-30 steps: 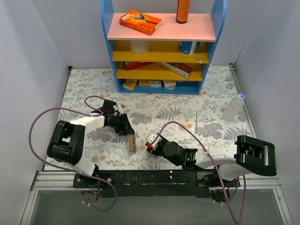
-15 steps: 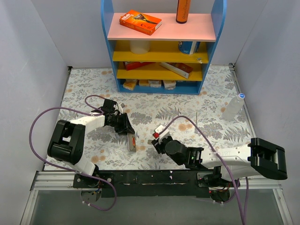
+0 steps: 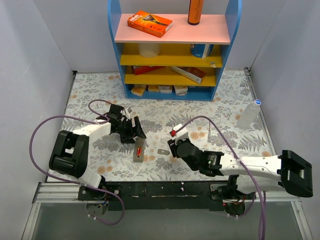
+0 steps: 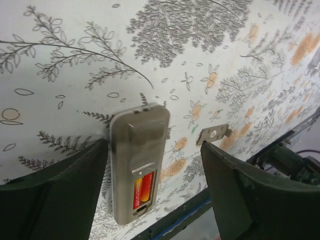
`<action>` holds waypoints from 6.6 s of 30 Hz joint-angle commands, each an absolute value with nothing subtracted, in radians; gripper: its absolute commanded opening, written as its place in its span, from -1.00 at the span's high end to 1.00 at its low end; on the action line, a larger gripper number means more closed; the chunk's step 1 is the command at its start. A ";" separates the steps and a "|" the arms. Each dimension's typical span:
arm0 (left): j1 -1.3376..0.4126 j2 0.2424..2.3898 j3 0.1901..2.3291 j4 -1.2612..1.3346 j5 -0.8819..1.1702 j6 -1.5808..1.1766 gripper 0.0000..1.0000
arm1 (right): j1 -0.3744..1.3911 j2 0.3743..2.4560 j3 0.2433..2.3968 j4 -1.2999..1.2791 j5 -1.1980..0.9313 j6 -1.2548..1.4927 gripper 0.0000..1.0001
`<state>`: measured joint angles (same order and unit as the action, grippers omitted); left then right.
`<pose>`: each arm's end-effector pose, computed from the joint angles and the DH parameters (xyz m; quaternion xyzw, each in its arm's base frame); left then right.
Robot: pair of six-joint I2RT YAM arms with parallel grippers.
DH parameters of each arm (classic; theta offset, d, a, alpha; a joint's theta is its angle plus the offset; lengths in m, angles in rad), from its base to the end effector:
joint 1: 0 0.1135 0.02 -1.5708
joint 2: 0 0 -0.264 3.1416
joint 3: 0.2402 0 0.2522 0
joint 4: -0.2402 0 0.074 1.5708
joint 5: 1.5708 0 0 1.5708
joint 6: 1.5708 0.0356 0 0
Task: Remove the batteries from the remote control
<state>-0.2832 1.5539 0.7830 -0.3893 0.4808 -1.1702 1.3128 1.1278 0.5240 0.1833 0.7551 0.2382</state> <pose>0.2596 -0.0927 0.1530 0.3642 -0.8797 0.3058 0.0069 0.0832 0.2198 0.2215 -0.2269 0.7727 0.1331 0.5776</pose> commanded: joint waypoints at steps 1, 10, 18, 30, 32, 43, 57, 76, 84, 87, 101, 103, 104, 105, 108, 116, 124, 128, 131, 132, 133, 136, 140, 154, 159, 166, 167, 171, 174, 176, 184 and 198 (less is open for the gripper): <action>-0.279 1.434 0.805 -0.390 0.397 -1.164 -0.70 | 1.209 1.137 0.618 0.002 0.730 0.356 -0.07; -0.279 1.240 0.781 -0.360 0.305 -1.175 -0.96 | 0.853 1.215 0.673 -0.205 0.653 0.394 -0.08; -0.279 1.186 0.770 -0.350 0.299 -1.170 -0.96 | 0.595 1.206 0.646 -0.239 0.572 0.453 -0.03; -0.278 1.183 0.772 -0.348 0.311 -1.169 -0.96 | 0.456 1.313 0.626 -0.180 0.437 0.408 0.03; -0.279 1.184 0.770 -0.348 0.313 -1.170 -0.96 | 0.450 1.330 0.623 -0.173 0.428 0.408 0.05; -0.278 1.177 0.772 -0.348 0.310 -1.166 -0.96 | 0.417 1.414 0.646 -0.167 0.367 0.419 0.15; -0.278 1.160 0.764 -0.336 0.310 -1.173 -0.94 | 0.417 1.390 0.656 -0.094 0.252 0.264 0.97; -0.288 1.112 0.718 -0.226 0.497 -1.244 -0.45 | 0.642 1.190 0.744 -0.071 -0.235 0.164 0.97; -0.288 1.126 0.733 -0.166 0.664 -1.396 -0.43 | 0.825 1.250 0.822 -0.009 -0.209 0.244 0.97; -0.290 1.124 0.730 -0.164 0.687 -1.423 -0.43 | 0.848 1.273 0.839 0.024 -0.213 0.256 0.97; -0.322 1.146 0.647 0.029 0.723 -1.562 -0.21 | 0.864 1.299 0.816 0.216 -0.321 0.408 0.97; -0.328 1.154 0.647 0.046 0.723 -1.577 -0.17 | 0.865 1.307 0.818 0.225 -0.336 0.413 0.97; -0.331 1.160 0.646 0.052 0.721 -1.580 -0.15 | 0.864 1.310 0.819 0.227 -0.339 0.417 0.97; -0.333 1.161 0.646 0.057 0.722 -1.588 -0.12 | 0.864 1.312 0.816 0.230 -0.344 0.425 0.97; -0.339 1.164 0.638 0.072 0.721 -1.595 0.05 | 0.864 1.309 0.801 0.259 -0.356 0.454 0.97; -0.348 1.149 0.600 0.110 0.715 -1.629 0.42 | 0.864 1.316 0.782 0.330 -0.416 0.526 0.97; -0.348 1.146 0.568 0.147 0.732 -1.690 1.00 | 0.864 1.324 0.767 0.371 -0.434 0.522 0.97; -0.348 1.173 0.577 0.138 0.762 -1.772 1.00 | 0.864 1.292 0.724 0.465 -0.449 0.352 0.34; -0.348 1.178 0.597 0.127 0.785 -1.850 1.00 | 0.870 1.215 0.593 0.671 -0.425 0.158 0.06; -0.348 1.177 0.612 0.120 0.788 -1.867 1.00 | 0.873 1.169 0.499 0.760 -0.422 0.055 0.00; -0.347 1.175 0.620 0.114 0.790 -1.897 1.00 | 0.873 1.149 0.445 0.834 -0.395 0.020 -0.01; -0.344 1.172 0.655 0.098 0.798 -1.939 1.00 | 0.874 1.095 0.292 1.093 -0.399 -0.139 -0.07; -0.344 1.157 0.666 0.127 0.805 -2.043 1.00 | 0.899 1.104 0.184 1.347 -0.367 -0.259 -0.16; -0.344 1.106 0.617 0.193 0.804 -2.158 1.00 | 1.011 1.259 0.247 1.558 -0.149 -0.406 -0.09; -0.344 1.094 0.598 0.202 0.801 -2.171 1.00 | 1.038 1.310 0.282 1.617 -0.107 -0.423 -0.04; -0.344 1.085 0.572 0.224 0.804 -2.184 1.00 | 1.066 1.339 0.296 1.693 -0.012 -0.451 -0.02; -0.344 1.086 0.568 0.227 0.805 -2.186 1.00 | 1.071 1.338 0.292 1.704 -0.008 -0.456 -0.02; -0.344 1.092 0.555 0.245 0.802 -2.195 1.00 | 1.086 1.332 0.304 1.706 -0.005 -0.471 0.01; -0.344 1.094 0.542 0.259 0.802 -2.203 1.00 | 1.097 1.333 0.311 1.709 -0.005 -0.472 0.03; -0.344 1.092 0.534 0.265 0.801 -2.207 1.00 | 1.107 1.331 0.314 1.707 -0.005 -0.476 0.04; -0.344 1.100 0.514 0.288 0.796 -2.217 1.00 | 1.137 1.345 0.318 1.723 0.023 -0.492 0.14; -0.344 1.097 0.497 0.258 0.770 -2.184 1.00 | 1.157 1.351 0.324 1.747 0.121 -0.508 0.96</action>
